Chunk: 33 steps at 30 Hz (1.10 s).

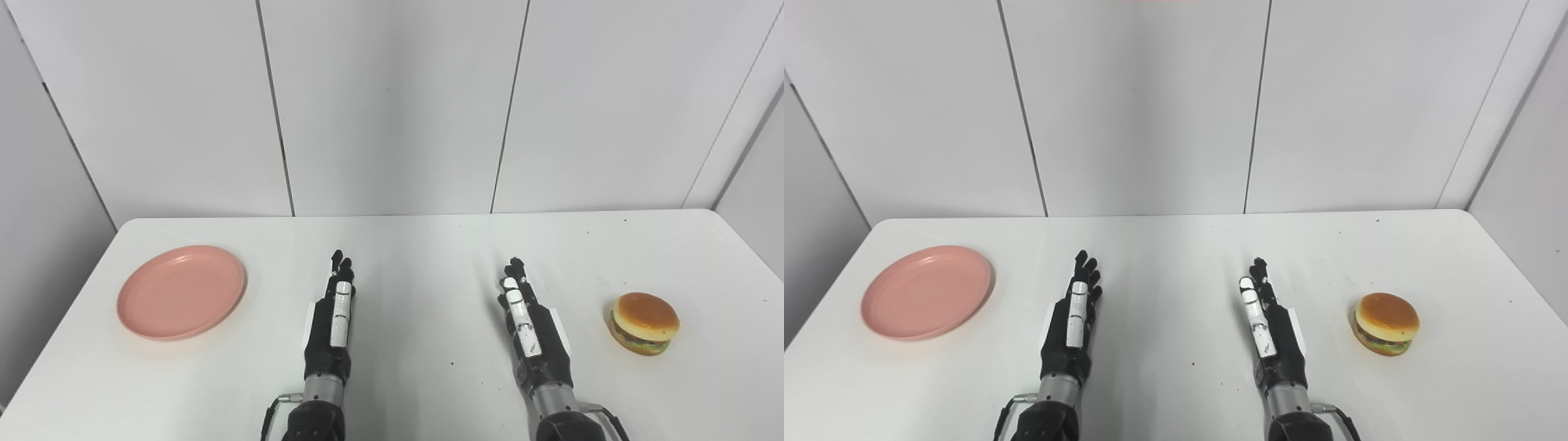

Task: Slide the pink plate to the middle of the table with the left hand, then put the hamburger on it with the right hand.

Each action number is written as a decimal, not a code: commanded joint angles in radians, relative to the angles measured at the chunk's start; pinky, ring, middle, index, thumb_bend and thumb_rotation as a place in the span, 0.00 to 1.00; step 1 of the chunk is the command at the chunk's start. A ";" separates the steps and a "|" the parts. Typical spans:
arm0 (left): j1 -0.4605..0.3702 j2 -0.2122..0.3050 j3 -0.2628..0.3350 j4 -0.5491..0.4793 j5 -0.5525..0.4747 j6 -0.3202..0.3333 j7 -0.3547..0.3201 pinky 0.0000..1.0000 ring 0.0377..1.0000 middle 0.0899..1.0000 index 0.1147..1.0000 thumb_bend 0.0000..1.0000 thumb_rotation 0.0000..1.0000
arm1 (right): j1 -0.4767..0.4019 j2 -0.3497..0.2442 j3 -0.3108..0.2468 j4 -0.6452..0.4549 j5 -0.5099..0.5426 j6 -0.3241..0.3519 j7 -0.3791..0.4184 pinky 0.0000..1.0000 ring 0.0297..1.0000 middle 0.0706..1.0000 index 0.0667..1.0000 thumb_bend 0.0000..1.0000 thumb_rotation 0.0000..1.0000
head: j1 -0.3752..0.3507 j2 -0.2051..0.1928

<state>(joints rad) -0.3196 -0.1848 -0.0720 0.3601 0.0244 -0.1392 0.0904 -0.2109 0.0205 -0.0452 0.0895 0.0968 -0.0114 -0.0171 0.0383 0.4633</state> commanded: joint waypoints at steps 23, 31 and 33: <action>0.050 0.032 0.013 0.051 -0.009 0.010 -0.026 1.00 1.00 1.00 1.00 0.68 1.00 | -0.046 -0.003 -0.003 -0.001 0.000 -0.061 0.005 1.00 0.99 1.00 1.00 0.59 0.84 | 0.061 -0.017; 0.024 0.010 0.005 0.033 0.034 -0.027 0.014 1.00 1.00 1.00 1.00 0.67 1.00 | -0.063 -0.037 -0.042 0.092 0.091 -0.131 0.069 1.00 1.00 1.00 1.00 0.61 0.82 | 0.271 -0.064; 0.009 0.012 0.011 0.014 0.024 -0.029 0.012 1.00 1.00 1.00 1.00 0.65 1.00 | -0.060 -0.043 -0.049 0.094 0.085 -0.142 0.062 1.00 1.00 1.00 1.00 0.58 0.83 | 0.309 -0.075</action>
<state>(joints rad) -0.3345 -0.1866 -0.0708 0.3597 0.0468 -0.1430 0.0991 -0.2738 -0.0146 -0.0848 0.1846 0.1823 -0.0975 0.0353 0.3464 0.3866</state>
